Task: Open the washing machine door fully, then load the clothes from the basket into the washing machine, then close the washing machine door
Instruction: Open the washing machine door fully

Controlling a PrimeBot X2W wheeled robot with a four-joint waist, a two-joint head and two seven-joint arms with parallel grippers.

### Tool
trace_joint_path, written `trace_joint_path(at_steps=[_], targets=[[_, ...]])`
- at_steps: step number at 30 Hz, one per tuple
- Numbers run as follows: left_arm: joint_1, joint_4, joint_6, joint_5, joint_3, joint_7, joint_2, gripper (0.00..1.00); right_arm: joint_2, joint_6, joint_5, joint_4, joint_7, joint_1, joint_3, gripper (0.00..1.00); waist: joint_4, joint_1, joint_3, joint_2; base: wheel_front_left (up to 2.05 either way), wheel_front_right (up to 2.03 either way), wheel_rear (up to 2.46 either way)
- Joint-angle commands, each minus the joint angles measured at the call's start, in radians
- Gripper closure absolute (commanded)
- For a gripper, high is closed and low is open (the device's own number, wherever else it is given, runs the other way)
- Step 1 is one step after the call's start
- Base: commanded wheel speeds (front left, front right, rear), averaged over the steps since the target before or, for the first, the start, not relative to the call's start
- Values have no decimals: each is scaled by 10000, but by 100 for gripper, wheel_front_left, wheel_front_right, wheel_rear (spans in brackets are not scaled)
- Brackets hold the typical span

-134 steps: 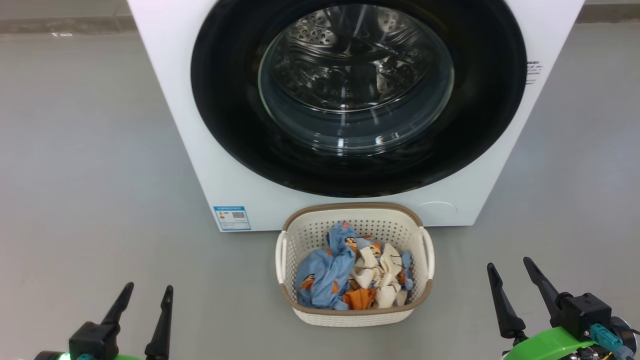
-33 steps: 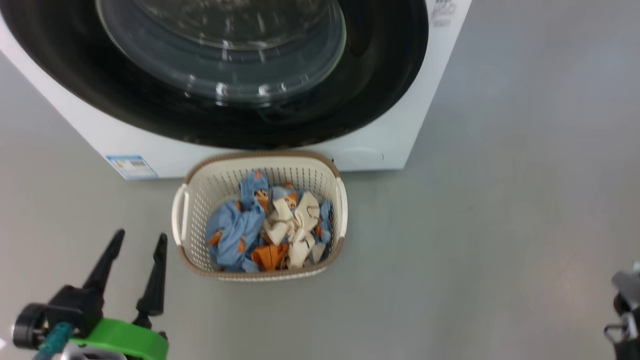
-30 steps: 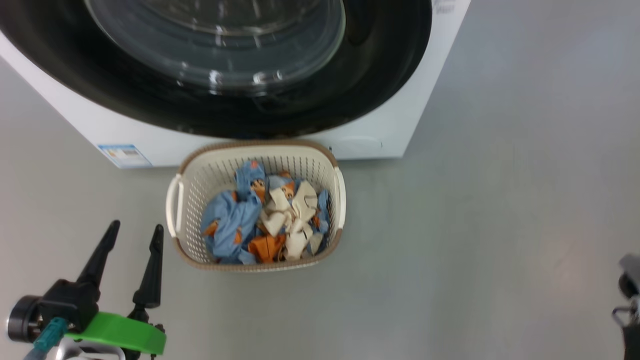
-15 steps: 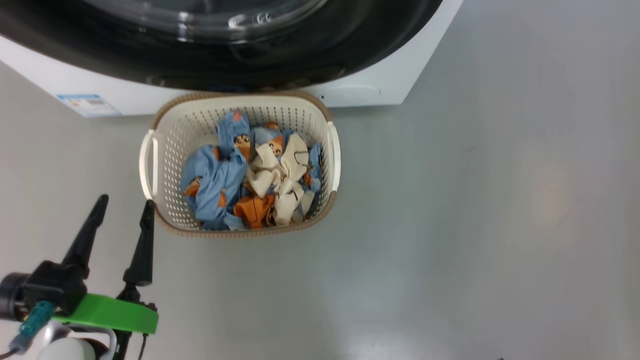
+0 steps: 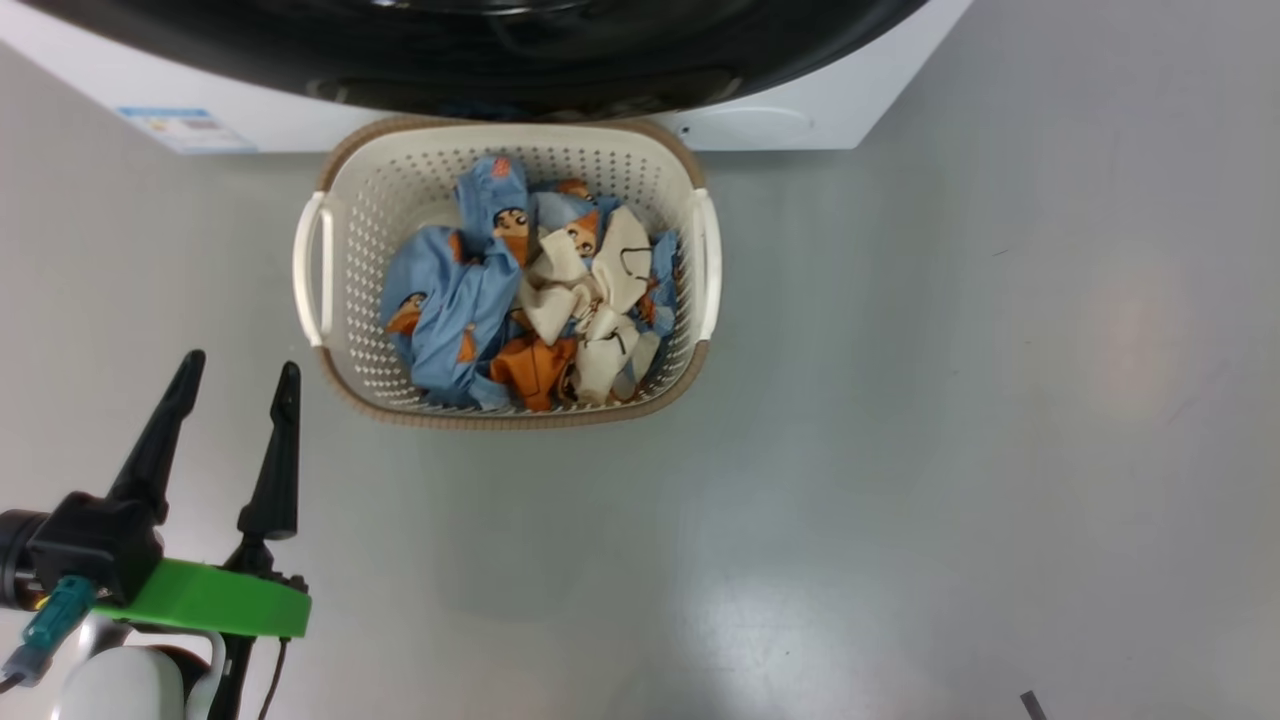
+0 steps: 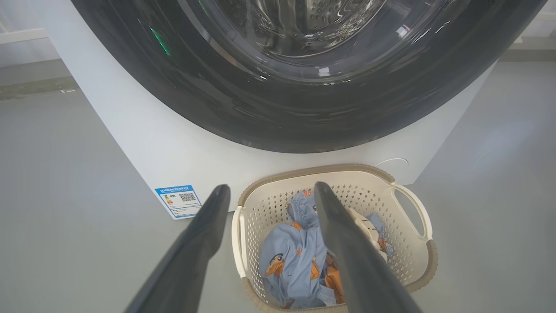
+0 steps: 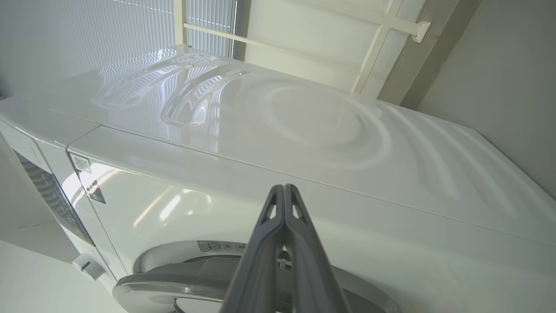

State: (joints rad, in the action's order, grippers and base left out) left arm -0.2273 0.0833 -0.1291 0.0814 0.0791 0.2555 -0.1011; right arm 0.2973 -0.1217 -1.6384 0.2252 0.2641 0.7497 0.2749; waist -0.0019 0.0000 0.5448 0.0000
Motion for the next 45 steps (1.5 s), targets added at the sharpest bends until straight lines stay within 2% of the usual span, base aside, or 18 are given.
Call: trace_joint_path(at_steps=[1,10,28,45], targets=[[-95,-280,-15,-83,321,63,-169,0,154,-90,70,-318,262,245,-230,100,206,0,177,0,0,0,0],[-189,-313,-15,-90,271,63,-11,0,32,-90,175,-438,1248,1153,-676,100,615,0,560,0,0,0,0],[-362,-462,-15,-11,216,63,282,0,-94,-90,521,-254,2134,2138,-1187,100,1332,0,1135,0,0,0,0],[-195,-505,-15,75,305,63,453,0,412,-90,587,138,3151,3136,-1614,100,1715,0,1374,0,0,0,0]])
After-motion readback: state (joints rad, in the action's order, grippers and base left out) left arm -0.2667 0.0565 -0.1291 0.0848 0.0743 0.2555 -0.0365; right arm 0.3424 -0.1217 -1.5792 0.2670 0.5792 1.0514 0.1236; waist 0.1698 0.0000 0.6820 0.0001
